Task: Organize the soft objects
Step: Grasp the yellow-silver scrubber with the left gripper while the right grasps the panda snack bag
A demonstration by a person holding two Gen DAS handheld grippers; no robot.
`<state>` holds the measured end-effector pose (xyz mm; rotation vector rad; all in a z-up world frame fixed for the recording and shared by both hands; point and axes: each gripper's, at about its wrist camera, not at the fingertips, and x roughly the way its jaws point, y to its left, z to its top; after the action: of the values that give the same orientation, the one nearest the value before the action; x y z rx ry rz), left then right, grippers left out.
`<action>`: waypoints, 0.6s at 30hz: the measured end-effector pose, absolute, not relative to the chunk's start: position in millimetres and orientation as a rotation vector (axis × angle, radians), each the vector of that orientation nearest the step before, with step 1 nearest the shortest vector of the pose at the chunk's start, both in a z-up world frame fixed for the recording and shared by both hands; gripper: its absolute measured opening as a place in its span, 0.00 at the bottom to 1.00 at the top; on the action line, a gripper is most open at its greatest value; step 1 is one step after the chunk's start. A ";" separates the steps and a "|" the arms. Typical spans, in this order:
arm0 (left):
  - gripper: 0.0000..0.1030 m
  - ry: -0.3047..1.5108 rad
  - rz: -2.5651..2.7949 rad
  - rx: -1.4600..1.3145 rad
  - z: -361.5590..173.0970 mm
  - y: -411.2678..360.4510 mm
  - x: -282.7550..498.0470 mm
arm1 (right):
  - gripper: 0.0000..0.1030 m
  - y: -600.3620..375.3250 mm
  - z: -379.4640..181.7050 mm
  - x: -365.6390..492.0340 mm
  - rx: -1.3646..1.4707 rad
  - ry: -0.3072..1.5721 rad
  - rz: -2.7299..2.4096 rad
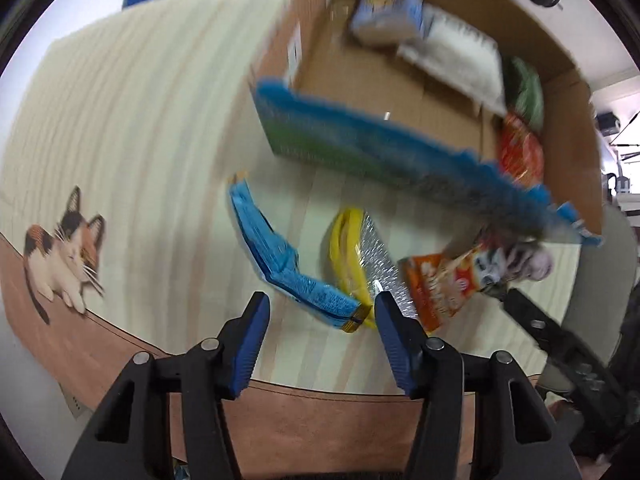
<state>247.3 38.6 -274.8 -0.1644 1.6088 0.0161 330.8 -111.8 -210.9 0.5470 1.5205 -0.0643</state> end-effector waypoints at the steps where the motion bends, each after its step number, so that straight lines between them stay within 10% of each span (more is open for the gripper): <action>1: 0.50 1.615 0.016 -0.167 -281.8 35.6 246.8 | 0.70 -106.4 -228.5 327.4 0.553 1.541 -0.072; 6: 0.52 1.639 0.025 -0.176 -300.4 25.5 248.6 | 0.69 -89.8 -273.8 326.9 0.574 1.548 -0.092; 10: 0.52 1.652 0.019 -0.120 -313.2 11.6 253.7 | 0.32 -84.5 -282.1 324.1 0.517 1.541 -0.065; 18: 0.56 1.715 -0.069 0.006 -350.1 -31.2 269.9 | 0.14 -106.2 -262.2 290.5 0.304 1.678 0.041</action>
<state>269.9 -31.2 -350.1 0.0060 1.7151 -0.0691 290.5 -106.2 -262.2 0.3040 1.6776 0.0411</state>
